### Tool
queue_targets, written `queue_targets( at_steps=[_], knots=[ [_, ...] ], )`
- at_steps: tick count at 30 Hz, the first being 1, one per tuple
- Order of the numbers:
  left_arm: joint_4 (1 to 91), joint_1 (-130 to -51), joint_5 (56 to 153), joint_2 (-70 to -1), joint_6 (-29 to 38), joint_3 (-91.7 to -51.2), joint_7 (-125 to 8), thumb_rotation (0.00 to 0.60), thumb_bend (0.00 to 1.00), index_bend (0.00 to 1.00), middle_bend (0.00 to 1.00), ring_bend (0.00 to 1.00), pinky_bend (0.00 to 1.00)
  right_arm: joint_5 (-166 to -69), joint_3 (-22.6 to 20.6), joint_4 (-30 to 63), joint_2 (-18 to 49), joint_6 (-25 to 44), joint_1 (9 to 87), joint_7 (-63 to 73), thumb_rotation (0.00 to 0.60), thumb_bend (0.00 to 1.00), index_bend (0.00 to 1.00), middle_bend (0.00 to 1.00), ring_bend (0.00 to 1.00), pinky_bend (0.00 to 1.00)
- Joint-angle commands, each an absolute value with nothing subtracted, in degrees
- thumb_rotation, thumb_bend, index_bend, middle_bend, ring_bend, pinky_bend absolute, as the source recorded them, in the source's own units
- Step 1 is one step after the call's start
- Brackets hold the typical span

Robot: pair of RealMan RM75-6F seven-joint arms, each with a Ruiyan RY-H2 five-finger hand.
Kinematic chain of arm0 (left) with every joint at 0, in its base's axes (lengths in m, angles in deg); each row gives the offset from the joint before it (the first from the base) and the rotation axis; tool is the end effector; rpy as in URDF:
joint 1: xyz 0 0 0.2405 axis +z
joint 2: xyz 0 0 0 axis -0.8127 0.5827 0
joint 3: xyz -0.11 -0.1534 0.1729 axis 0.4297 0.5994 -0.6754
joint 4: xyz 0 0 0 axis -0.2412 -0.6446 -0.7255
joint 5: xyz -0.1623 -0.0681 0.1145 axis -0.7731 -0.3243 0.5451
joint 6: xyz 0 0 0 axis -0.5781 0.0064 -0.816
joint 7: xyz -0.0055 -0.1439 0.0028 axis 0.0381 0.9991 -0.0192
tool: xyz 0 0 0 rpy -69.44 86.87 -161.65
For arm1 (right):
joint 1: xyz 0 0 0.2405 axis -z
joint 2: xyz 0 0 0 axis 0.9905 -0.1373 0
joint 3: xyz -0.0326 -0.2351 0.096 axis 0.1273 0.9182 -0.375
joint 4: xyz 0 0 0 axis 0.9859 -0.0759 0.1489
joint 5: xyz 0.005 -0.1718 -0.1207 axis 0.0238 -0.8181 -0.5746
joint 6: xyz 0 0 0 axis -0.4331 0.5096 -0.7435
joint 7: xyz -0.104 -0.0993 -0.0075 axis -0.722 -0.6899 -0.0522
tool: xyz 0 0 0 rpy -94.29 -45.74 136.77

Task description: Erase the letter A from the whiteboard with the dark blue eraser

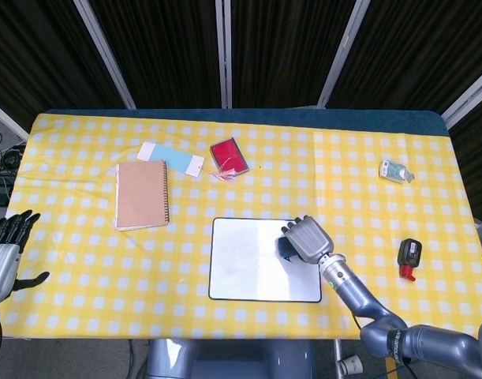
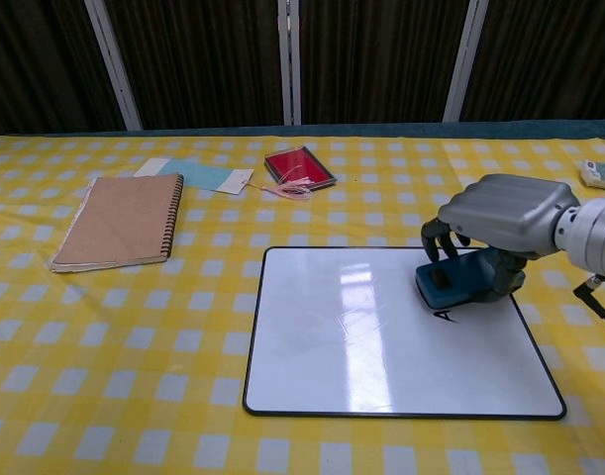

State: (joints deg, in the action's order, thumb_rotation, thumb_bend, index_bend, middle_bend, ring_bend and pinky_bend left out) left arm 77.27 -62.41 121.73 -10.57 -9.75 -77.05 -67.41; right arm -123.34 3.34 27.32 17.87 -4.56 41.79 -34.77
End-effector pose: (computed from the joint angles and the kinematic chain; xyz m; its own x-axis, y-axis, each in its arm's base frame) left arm -0.2912 0.1916 0.1631 0.4469 0.1226 0.8861 0.8902 0.0372 -0.4541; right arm -0.1746 -0.3226 -0.0209 0.7850 -0.1630 0.5976 -0.5802 -0.5314 0.6172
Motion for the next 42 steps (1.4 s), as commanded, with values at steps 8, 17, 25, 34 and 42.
queue_targets(
  at_steps=[8, 17, 25, 34, 42],
  knots=[
    [76.9, -62.8, 121.7, -11.2, -9.1, -77.3, -68.4, 0.6, 0.0, 0.0, 0.0, 0.0, 0.0, -125.2, 7.4, 28.9, 17.4, -4.8, 42.1, -35.1, 0.6, 0.76, 0.6, 0.63, 0.47, 0.56],
    [76.7, -63.1, 121.4, -11.7, -8.9, -77.3, -69.2, 0.6, 0.0, 0.0, 0.0, 0.0, 0.0, -128.8, 11.7, 36.6, 14.0, -5.9, 42.4, -34.6, 0.6, 0.78, 0.62, 0.65, 0.49, 0.58],
    [76.6, -63.1, 121.2, -11.5, -8.9, -77.3, -69.0, 0.6, 0.0, 0.0, 0.0, 0.0, 0.0, -128.5, 11.3, 33.7, 15.6, -5.8, 41.9, -35.1, 0.6, 0.78, 0.62, 0.65, 0.5, 0.58],
    [76.3, -63.2, 121.1, -11.4, -8.7, -77.2, -68.2, 0.6, 0.0, 0.0, 0.0, 0.0, 0.0, -127.5, 8.6, 26.5, 18.5, -5.0, 40.8, -34.6, 0.6, 0.78, 0.62, 0.64, 0.5, 0.58],
    [76.1, -63.4, 120.8, -11.5, -8.3, -77.2, -68.4, 0.6, 0.0, 0.0, 0.0, 0.0, 0.0, -125.1, 6.5, 22.3, 20.0, -5.2, 39.7, -33.9, 0.6, 0.78, 0.62, 0.64, 0.5, 0.58]
  ],
)
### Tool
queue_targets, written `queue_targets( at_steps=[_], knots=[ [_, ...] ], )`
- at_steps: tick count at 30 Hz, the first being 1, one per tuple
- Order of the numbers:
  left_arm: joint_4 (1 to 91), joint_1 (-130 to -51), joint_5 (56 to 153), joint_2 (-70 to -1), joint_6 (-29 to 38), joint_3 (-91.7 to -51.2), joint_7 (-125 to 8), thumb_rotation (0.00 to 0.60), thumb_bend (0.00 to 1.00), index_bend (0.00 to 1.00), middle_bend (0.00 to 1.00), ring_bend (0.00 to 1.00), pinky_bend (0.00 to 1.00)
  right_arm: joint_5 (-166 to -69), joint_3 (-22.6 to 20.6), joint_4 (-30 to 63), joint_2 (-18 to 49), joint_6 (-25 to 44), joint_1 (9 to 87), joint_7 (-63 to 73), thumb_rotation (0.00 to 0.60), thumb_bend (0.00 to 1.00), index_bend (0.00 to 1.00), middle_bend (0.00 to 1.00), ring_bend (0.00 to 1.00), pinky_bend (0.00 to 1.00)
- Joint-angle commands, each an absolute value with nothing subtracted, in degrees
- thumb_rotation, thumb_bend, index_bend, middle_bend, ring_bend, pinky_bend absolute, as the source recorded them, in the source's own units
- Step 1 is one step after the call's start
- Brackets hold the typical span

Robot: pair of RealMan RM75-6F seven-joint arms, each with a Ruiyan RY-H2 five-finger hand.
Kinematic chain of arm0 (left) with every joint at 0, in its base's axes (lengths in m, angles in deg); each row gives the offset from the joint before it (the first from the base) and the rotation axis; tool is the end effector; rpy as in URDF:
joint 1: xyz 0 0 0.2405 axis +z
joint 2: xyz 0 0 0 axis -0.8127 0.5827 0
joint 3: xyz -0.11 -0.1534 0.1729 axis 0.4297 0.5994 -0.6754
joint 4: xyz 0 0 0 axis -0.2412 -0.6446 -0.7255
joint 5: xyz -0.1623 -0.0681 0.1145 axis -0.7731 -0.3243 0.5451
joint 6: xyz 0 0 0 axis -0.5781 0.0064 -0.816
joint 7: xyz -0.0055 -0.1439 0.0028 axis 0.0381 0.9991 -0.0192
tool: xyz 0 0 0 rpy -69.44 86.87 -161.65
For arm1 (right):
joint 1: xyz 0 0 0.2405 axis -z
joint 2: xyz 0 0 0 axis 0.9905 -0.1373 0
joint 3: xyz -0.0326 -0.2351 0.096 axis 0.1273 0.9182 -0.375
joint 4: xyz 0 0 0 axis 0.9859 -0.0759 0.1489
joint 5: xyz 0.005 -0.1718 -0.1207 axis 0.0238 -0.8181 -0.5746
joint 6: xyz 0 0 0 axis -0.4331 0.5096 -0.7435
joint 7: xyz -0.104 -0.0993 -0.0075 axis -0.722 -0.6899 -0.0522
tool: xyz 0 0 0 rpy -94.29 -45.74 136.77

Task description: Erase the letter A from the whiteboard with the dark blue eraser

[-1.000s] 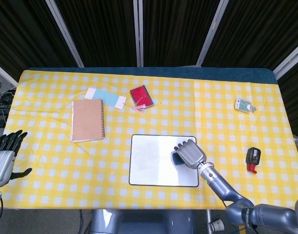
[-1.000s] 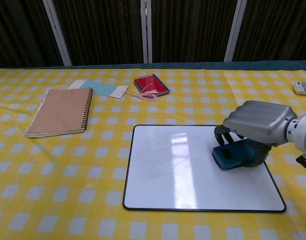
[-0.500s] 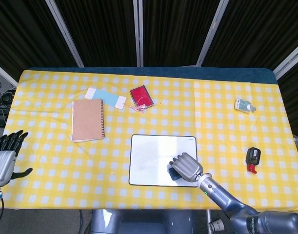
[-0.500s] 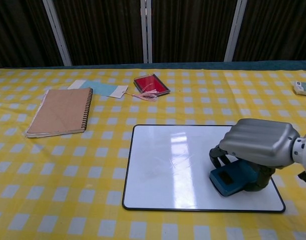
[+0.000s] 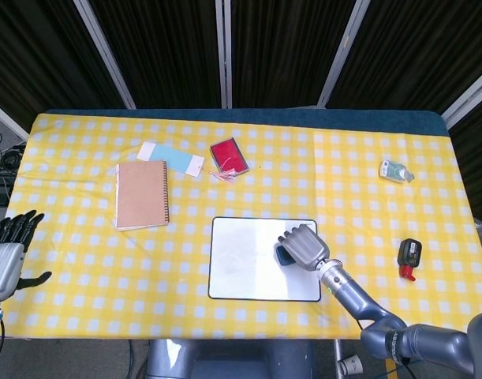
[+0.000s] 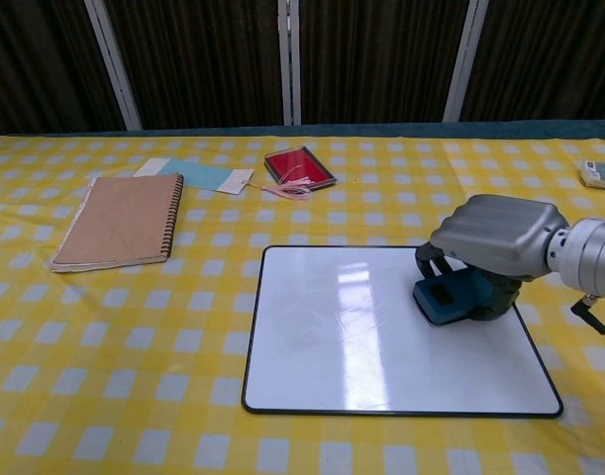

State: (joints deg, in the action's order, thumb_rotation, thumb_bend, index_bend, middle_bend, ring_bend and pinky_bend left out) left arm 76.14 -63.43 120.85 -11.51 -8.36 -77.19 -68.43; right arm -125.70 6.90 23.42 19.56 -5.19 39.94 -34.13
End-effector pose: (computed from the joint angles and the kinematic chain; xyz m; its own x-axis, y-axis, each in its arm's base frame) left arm -0.2940 0.1962 0.1569 0.4625 0.1432 0.8750 0.8815 0.0311 -0.4711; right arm -0.1818 -0.3205 -0.0346 0.8339 -0.1381 0.5343 -0.5038 -0.5855 0.6351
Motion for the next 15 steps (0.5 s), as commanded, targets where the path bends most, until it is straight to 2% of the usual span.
queue_targets(
  at_steps=[1, 10, 15],
  knots=[
    [76.1, -63.4, 120.8, -11.5, -8.4, -77.2, -68.4, 0.6, 0.0, 0.0, 0.0, 0.0, 0.0, -124.8, 6.4, 21.9, 20.1, -5.2, 39.8, -33.7, 0.6, 0.78, 0.62, 0.64, 0.5, 0.58],
    [76.2, -63.5, 120.9, -11.7, -8.3, -77.4, -68.8, 0.6, 0.0, 0.0, 0.0, 0.0, 0.0, -124.0, 8.0, 24.4, 17.8, -6.0, 40.7, -32.4, 0.6, 0.78, 0.62, 0.64, 0.5, 0.58],
    [76.3, -63.7, 120.8, -11.8, -8.1, -77.4, -69.2, 0.6, 0.0, 0.0, 0.0, 0.0, 0.0, -123.6, 10.4, 31.8, 13.4, -7.4, 41.1, -33.0, 0.6, 0.79, 0.62, 0.64, 0.5, 0.58]
  ],
)
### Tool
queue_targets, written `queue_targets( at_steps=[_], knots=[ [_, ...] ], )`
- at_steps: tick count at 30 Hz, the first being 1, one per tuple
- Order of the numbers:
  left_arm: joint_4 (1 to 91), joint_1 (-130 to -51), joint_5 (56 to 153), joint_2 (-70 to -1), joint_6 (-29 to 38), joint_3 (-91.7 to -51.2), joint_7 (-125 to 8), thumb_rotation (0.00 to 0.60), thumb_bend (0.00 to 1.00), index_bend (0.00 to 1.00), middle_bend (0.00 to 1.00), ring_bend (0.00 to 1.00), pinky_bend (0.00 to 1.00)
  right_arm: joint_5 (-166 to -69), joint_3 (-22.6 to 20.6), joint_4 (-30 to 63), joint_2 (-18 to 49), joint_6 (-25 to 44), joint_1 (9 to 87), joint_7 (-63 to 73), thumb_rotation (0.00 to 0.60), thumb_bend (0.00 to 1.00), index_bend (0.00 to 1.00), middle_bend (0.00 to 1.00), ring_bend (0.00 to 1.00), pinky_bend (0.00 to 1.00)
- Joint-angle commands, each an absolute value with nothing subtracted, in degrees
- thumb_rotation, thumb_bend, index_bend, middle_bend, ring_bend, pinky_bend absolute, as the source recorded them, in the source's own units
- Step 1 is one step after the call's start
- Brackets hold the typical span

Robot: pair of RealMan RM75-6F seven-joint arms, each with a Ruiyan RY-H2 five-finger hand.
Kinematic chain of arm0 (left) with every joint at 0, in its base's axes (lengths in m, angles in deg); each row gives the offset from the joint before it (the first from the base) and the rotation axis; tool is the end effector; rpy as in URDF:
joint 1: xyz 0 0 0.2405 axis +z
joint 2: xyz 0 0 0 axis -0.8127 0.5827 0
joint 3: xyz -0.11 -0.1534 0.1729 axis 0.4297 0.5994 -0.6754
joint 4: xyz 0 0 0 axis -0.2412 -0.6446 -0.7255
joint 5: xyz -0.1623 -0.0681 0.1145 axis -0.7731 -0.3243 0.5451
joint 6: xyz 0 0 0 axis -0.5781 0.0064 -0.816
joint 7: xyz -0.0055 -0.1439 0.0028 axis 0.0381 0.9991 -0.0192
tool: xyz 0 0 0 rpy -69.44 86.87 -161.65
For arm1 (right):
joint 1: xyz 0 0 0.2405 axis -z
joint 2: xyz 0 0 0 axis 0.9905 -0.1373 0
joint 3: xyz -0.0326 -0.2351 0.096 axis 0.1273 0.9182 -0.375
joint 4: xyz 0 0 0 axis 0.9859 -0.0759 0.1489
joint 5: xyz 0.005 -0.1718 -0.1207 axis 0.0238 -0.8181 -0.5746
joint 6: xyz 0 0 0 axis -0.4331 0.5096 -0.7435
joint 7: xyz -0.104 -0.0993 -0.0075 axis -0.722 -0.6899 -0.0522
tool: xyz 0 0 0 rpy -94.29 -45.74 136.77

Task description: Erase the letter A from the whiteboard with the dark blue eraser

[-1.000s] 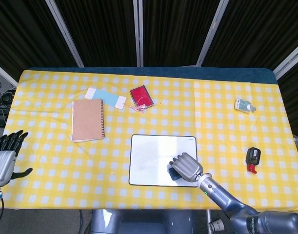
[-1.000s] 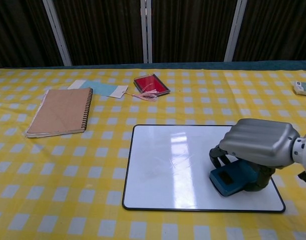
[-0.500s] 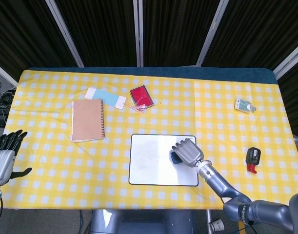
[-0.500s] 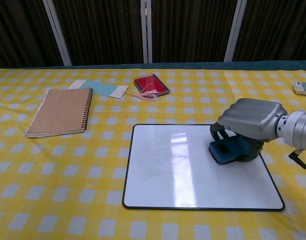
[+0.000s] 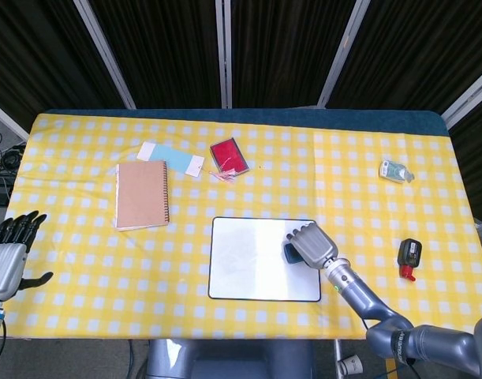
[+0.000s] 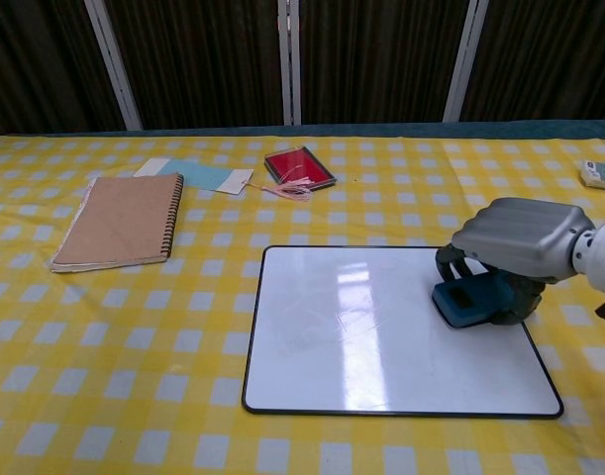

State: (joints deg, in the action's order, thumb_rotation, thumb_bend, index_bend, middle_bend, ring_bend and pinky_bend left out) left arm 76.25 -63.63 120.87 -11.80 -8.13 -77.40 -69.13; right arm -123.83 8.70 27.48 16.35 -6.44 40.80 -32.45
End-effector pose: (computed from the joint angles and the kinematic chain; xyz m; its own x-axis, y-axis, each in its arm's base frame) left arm -0.2930 0.1962 0.1541 0.4677 0.1503 0.8710 0.8790 0.0247 -0.4762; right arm -0.1930 -0.3070 -0.0271 0.8162 -0.2238 0.5327 -0.5500 -0.5837 0.5974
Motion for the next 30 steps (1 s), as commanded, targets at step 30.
queue_targets(
  at_steps=[30],
  knots=[
    [76.7, -63.6, 121.7, -11.1, -8.2, -77.7, -67.7, 0.6, 0.0, 0.0, 0.0, 0.0, 0.0, -123.0, 7.4, 21.2, 10.2, -2.8, 44.2, -22.9, 0.6, 0.72, 0.55, 0.57, 0.49, 0.58]
  ],
)
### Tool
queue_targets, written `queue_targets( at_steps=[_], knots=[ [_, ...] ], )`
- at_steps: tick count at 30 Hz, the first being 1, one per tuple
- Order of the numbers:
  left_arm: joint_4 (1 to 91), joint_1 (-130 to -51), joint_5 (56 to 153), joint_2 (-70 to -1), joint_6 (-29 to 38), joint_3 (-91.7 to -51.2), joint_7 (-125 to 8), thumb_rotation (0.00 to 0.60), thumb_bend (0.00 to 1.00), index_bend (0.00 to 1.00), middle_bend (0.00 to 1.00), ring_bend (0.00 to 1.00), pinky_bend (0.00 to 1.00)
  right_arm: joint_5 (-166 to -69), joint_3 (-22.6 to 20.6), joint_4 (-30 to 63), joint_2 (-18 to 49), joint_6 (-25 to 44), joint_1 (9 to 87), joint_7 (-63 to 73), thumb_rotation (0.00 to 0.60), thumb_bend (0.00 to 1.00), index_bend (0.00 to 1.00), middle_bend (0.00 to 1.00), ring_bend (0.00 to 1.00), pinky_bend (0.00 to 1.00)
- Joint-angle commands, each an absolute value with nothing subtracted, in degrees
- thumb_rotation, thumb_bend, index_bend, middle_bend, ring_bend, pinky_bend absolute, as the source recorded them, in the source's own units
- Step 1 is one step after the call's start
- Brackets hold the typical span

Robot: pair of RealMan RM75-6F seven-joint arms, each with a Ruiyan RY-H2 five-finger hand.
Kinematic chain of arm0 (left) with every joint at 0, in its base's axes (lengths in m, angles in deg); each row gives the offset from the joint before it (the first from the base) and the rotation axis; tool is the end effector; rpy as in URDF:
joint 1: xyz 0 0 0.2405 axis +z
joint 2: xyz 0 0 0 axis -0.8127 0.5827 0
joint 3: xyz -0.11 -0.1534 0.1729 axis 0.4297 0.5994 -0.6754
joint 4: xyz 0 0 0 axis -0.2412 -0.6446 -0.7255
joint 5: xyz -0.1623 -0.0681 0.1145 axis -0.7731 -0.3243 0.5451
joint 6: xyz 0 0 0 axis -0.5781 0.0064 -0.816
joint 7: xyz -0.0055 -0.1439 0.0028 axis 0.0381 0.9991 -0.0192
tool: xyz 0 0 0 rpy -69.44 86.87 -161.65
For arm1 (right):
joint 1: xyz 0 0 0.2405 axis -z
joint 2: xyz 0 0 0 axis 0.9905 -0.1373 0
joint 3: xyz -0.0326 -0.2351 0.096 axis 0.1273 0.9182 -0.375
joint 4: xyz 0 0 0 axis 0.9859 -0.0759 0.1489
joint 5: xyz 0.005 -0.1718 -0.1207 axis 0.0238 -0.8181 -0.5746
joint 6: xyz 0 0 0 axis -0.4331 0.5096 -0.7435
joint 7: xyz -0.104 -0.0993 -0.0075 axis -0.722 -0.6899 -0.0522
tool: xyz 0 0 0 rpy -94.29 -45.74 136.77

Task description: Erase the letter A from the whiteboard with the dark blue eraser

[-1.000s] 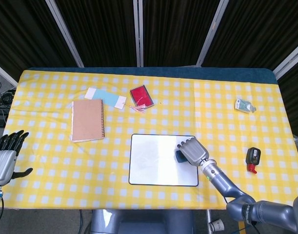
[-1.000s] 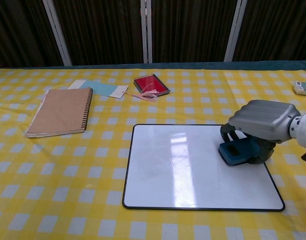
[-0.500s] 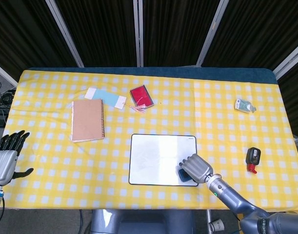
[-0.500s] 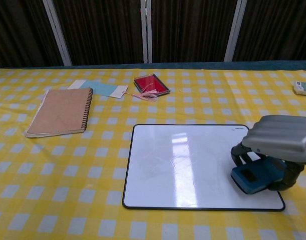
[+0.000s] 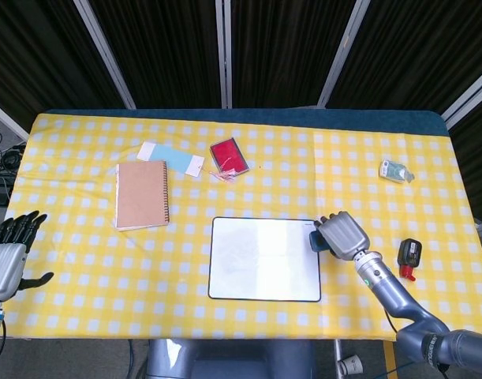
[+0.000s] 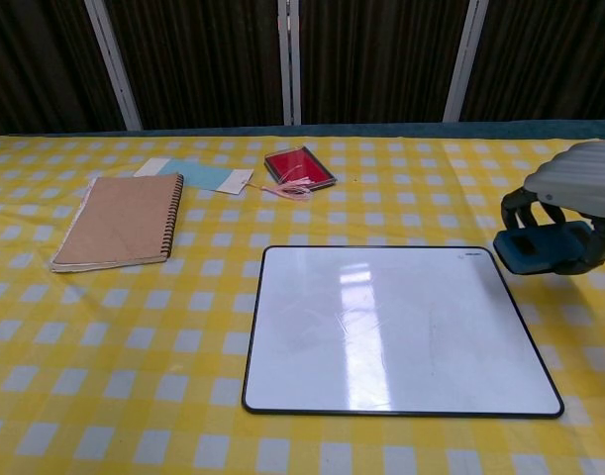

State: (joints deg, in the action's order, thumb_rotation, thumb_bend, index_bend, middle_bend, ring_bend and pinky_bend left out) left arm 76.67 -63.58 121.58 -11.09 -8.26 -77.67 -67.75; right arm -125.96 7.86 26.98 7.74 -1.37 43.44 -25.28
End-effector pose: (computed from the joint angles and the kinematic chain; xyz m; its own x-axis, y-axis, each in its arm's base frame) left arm -0.2914 0.1949 0.1565 0.4538 0.1497 0.8784 0.8871 0.0178 -0.4613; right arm -0.2251 -0.3291 0.0398 0.7978 -0.1736 0.5773 -0.5863 -0.4464 0.6760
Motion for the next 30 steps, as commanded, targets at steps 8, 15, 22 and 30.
queue_targets(
  at_steps=[8, 15, 22, 30],
  knots=[
    [77.0, -63.8, 121.7, -10.9, -7.6, -78.0, -67.7, 0.6, 0.0, 0.0, 0.0, 0.0, 0.0, -121.6, 7.0, 18.6, 10.9, -3.7, 45.6, -19.1, 0.6, 0.0, 0.1, 0.12, 0.14, 0.34],
    [77.8, -63.3, 122.9, -10.2, -8.6, -78.2, -66.8, 0.6, 0.0, 0.0, 0.0, 0.0, 0.0, -125.3, 7.0, 26.7, 6.0, 3.2, 49.5, -14.8, 0.6, 0.0, 0.0, 0.0, 0.04, 0.17],
    [78.0, -62.1, 125.6, -9.6, -11.4, -78.6, -64.6, 0.6, 0.0, 0.0, 0.0, 0.0, 0.0, -135.5, 9.8, 35.1, -1.1, 17.7, 58.2, -5.7, 0.6, 0.0, 0.0, 0.0, 0.0, 0.0],
    [75.6, -60.6, 129.3, -11.0, -16.1, -78.2, -61.9, 0.6, 0.0, 0.0, 0.0, 0.0, 0.0, -142.6, 11.6, 34.1, -2.1, 30.9, 66.2, -2.2, 0.6, 0.0, 0.0, 0.0, 0.0, 0.0]
  ],
)
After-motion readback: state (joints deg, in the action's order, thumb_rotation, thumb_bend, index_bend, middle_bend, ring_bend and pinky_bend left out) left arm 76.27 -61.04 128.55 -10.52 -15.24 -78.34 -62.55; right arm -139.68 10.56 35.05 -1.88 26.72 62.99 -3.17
